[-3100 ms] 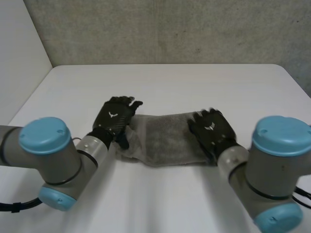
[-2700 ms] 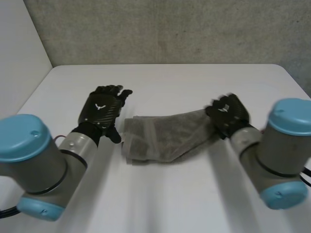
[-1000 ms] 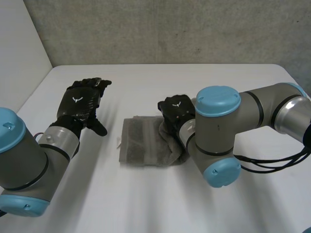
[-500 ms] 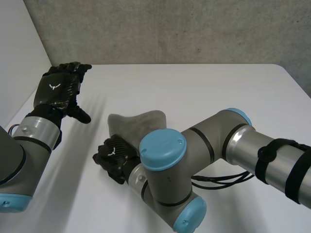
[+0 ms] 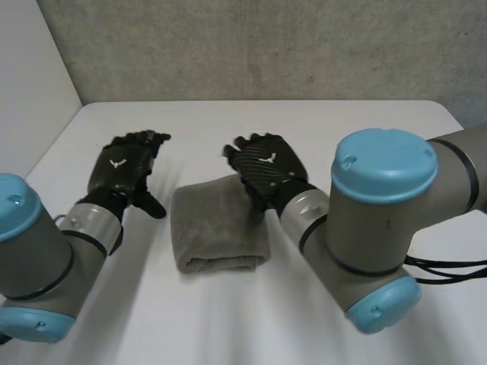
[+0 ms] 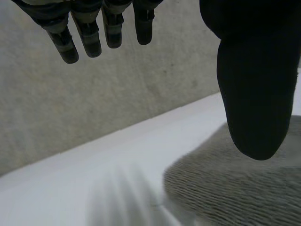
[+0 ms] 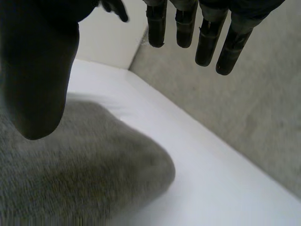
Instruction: Fold the towel.
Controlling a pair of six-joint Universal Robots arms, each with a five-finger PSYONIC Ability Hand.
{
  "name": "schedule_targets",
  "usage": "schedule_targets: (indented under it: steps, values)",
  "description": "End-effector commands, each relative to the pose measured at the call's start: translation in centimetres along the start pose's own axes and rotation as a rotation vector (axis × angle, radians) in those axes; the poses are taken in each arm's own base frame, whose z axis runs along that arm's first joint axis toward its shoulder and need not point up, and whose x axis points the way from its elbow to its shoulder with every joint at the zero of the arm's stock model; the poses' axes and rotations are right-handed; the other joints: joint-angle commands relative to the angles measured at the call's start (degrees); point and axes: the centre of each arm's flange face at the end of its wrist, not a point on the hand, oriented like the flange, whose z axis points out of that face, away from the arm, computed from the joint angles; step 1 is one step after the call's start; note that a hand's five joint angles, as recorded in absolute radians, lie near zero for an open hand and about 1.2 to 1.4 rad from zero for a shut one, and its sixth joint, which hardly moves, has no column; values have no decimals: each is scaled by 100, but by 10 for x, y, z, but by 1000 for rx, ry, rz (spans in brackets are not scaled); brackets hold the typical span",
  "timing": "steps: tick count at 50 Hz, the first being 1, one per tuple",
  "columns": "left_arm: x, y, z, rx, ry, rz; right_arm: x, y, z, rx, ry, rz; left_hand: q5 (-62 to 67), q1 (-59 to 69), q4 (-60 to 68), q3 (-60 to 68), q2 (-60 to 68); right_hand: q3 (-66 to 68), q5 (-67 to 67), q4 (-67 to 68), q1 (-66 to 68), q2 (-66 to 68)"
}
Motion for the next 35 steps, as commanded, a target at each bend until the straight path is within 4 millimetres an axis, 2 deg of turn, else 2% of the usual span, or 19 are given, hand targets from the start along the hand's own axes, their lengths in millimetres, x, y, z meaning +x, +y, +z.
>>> schedule_targets:
  steps: [1,10,16,18,19,20,21,22,23,24,25,26,27,28,29,30,31,34,35]
  values:
    - [26,37,3,-103,74,-41,14,27,21,-86,22,55,-129,51,73,54,57,-370,-283,-458,-242,-391]
    - [32,66,10,-179,94,-36,1,82,47,-214,-46,113,-78,101,124,105,107,-463,-376,-551,-334,-484]
    - [32,67,11,-196,94,-35,2,78,47,-229,-49,114,-78,102,124,105,108,-463,-376,-551,-334,-484]
    - [32,58,12,-173,94,-34,9,54,43,-184,-36,114,-61,118,141,121,124,-463,-376,-551,-334,-484]
    - [32,44,13,-138,94,-34,9,54,43,-184,-36,114,-78,102,124,105,108,-463,-376,-551,-334,-484]
    - [32,26,14,-96,95,-33,14,36,38,-143,-22,109,-78,101,124,105,107,-463,-376,-551,-334,-484]
    - [32,26,14,-96,95,-33,23,17,32,-99,3,105,-78,101,124,105,107,-463,-376,-551,-334,-484]
    - [31,8,14,-55,93,-32,23,17,32,-99,3,105,-78,101,124,105,107,-463,-376,-551,-334,-484]
    - [31,8,14,-54,93,-32,34,-3,26,-54,38,104,-78,101,124,105,107,-463,-376,-551,-334,-484]
    - [32,-11,13,-16,95,-32,34,-3,26,-54,39,104,-95,85,107,88,91,-463,-376,-551,-334,-484]
    - [31,-31,11,20,91,-33,47,-23,17,-7,90,102,-95,85,107,88,91,-463,-376,-551,-334,-484]
    - [31,-32,11,21,90,-33,60,-42,7,36,146,101,-95,85,107,88,91,-463,-376,-551,-334,-484]
    - [30,-50,9,56,89,-32,60,-42,7,37,146,101,-112,68,90,71,74,-463,-376,-551,-334,-484]
    - [29,-71,5,89,85,-33,72,-60,-3,78,201,97,-129,51,74,54,57,-463,-376,-551,-334,-484]
    - [29,-72,5,90,85,-33,85,-76,-14,114,261,97,-129,51,73,54,57,-463,-376,-551,-334,-484]
    - [29,-90,2,116,80,-35,85,-76,-14,114,261,97,-129,51,73,54,57,-463,-376,-551,-334,-484]
    - [27,-107,-1,142,68,-35,98,-86,-24,136,318,96,-129,51,73,54,57,-463,-376,-551,-334,-484]
    - [25,-122,-5,153,50,-35,117,-98,-41,137,399,99,-146,34,57,37,40,-463,-376,-551,-334,-484]
    - [23,-136,-9,162,33,-35,117,-98,-41,137,400,99,-146,34,57,37,40,-463,-376,-551,-334,-484]
